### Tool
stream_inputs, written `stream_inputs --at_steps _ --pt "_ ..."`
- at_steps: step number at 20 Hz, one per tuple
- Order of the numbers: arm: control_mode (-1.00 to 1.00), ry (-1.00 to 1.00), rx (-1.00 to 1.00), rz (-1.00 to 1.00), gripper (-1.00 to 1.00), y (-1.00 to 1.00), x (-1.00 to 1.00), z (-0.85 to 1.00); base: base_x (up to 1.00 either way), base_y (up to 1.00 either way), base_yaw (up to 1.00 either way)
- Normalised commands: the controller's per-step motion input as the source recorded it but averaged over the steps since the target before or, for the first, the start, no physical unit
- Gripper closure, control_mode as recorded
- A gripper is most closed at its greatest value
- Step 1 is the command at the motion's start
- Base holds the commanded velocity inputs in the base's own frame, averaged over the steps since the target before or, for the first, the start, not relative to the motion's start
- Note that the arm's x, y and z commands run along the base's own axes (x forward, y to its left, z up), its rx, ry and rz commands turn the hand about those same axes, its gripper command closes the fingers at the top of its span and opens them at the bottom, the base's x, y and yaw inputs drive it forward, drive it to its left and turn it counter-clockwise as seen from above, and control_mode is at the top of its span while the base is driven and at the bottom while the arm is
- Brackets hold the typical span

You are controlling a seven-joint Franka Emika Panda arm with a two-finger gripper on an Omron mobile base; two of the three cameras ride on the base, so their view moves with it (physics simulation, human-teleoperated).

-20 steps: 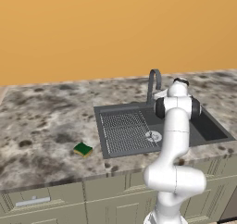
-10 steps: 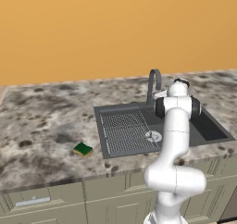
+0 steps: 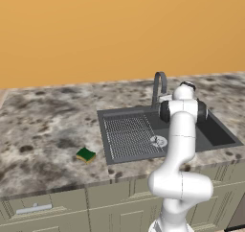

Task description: Soak the sponge with water for a few seconds and then drop it inside the sink.

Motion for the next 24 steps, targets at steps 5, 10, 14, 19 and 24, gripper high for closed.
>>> stream_inputs --at_steps 5,10,14,19,24 --pt "-1.0 0.04 0.12 -0.02 -1.0 -0.52 0.0 -0.46 0.0 0.0 0.0" --pt "-1.0 0.01 0.1 -0.01 -1.0 -0.52 0.01 -0.45 0.0 0.0 0.0" --pt "-1.0 0.0 0.08 -0.01 -1.0 -0.53 0.03 -0.44 0.0 0.0 0.0" --pt "-1.0 0.01 0.1 -0.01 -1.0 -0.48 0.0 -0.4 0.0 0.0 0.0" --pt "-1.0 0.03 0.1 -0.01 -1.0 -0.46 0.0 -0.41 0.0 0.0 0.0"
